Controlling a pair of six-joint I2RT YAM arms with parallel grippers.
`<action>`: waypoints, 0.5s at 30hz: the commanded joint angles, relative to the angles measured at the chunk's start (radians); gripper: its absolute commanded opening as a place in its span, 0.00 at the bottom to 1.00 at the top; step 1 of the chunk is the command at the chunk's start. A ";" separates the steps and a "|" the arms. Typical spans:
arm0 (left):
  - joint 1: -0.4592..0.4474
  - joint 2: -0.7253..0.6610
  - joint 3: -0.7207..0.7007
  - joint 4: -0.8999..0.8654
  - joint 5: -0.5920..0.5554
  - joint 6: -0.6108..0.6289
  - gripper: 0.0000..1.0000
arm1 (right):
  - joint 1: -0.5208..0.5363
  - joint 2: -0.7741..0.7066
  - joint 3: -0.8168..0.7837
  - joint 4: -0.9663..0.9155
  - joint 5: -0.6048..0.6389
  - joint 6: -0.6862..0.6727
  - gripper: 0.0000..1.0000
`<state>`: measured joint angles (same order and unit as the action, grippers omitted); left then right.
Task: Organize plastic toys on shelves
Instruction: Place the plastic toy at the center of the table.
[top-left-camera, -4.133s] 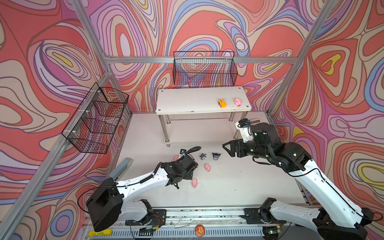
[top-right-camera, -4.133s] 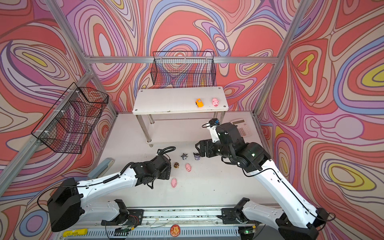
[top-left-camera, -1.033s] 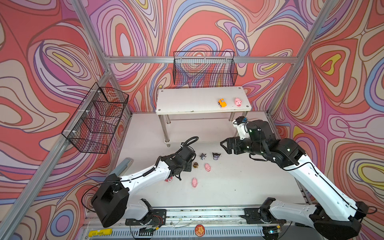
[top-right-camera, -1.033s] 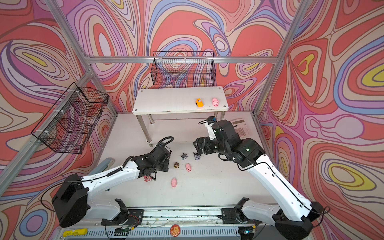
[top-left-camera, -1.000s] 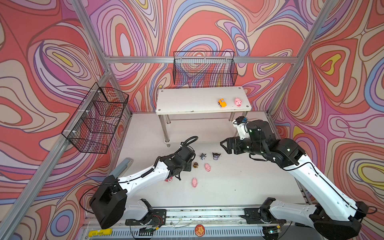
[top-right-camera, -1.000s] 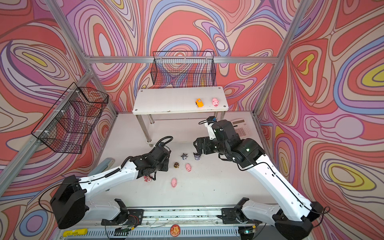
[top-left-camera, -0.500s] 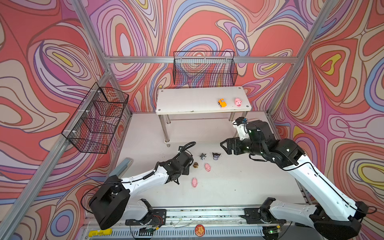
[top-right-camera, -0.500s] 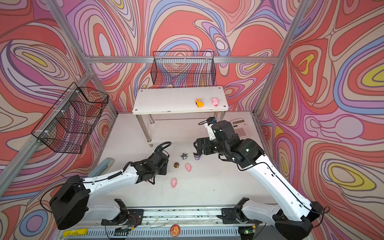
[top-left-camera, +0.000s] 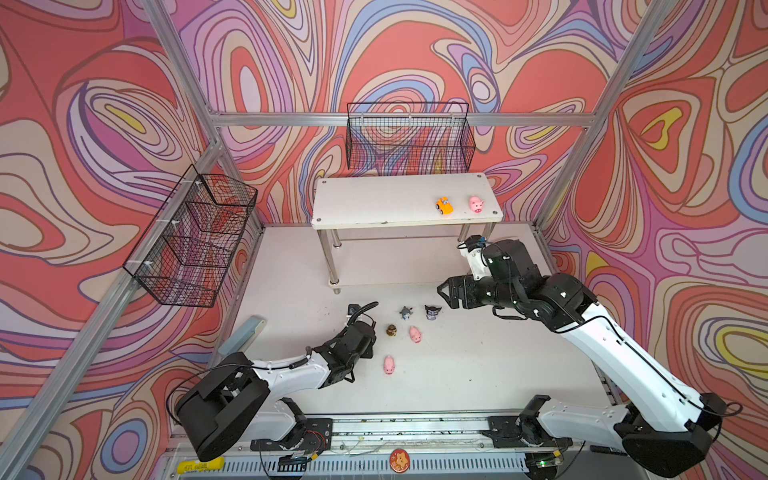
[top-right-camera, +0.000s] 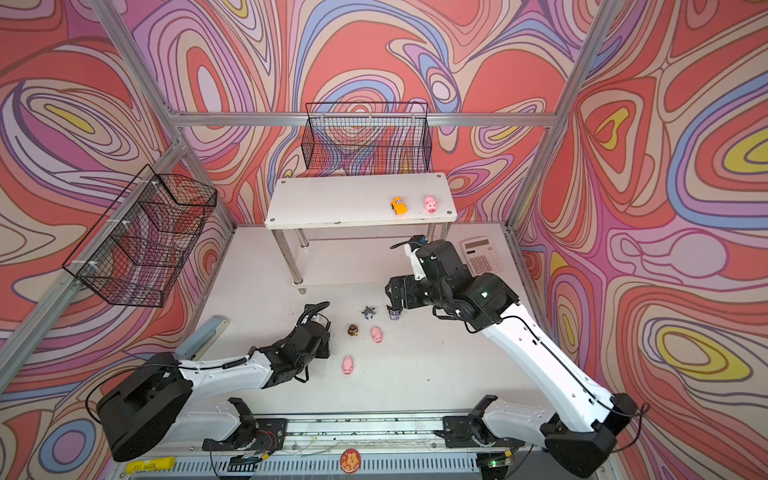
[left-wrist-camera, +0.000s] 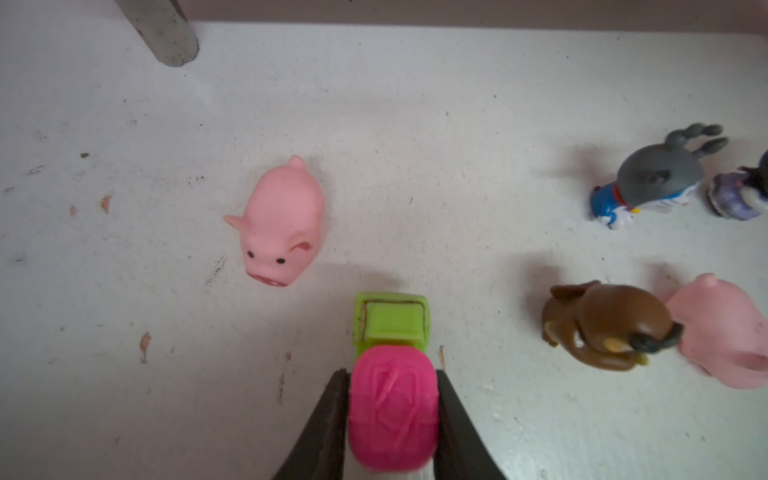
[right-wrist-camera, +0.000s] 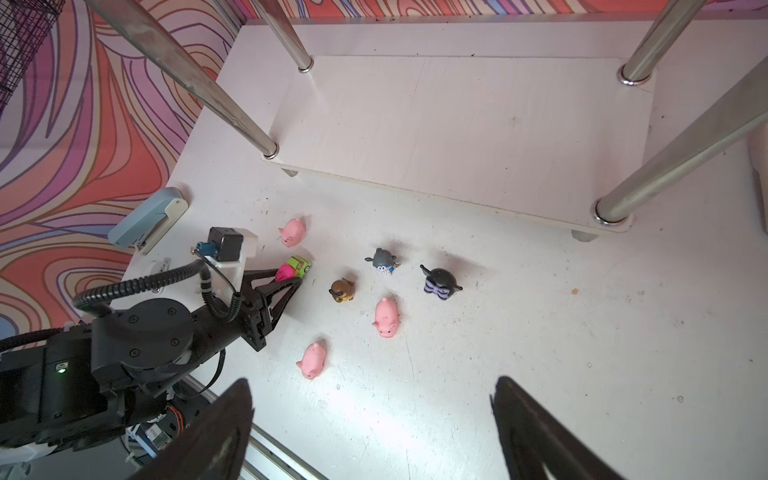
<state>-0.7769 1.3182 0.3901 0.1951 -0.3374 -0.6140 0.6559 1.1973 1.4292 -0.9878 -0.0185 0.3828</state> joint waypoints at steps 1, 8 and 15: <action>0.007 -0.006 -0.001 0.021 0.013 -0.018 0.29 | 0.003 0.000 0.030 -0.006 0.006 -0.004 0.94; 0.007 0.010 0.048 -0.075 0.026 -0.004 0.40 | 0.003 -0.004 0.033 -0.017 0.013 -0.006 0.94; 0.007 0.037 0.102 -0.139 0.036 -0.008 0.43 | 0.004 -0.026 0.026 -0.032 0.025 -0.007 0.94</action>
<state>-0.7769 1.3502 0.4606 0.1196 -0.3038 -0.6140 0.6559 1.1942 1.4406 -1.0069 -0.0135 0.3824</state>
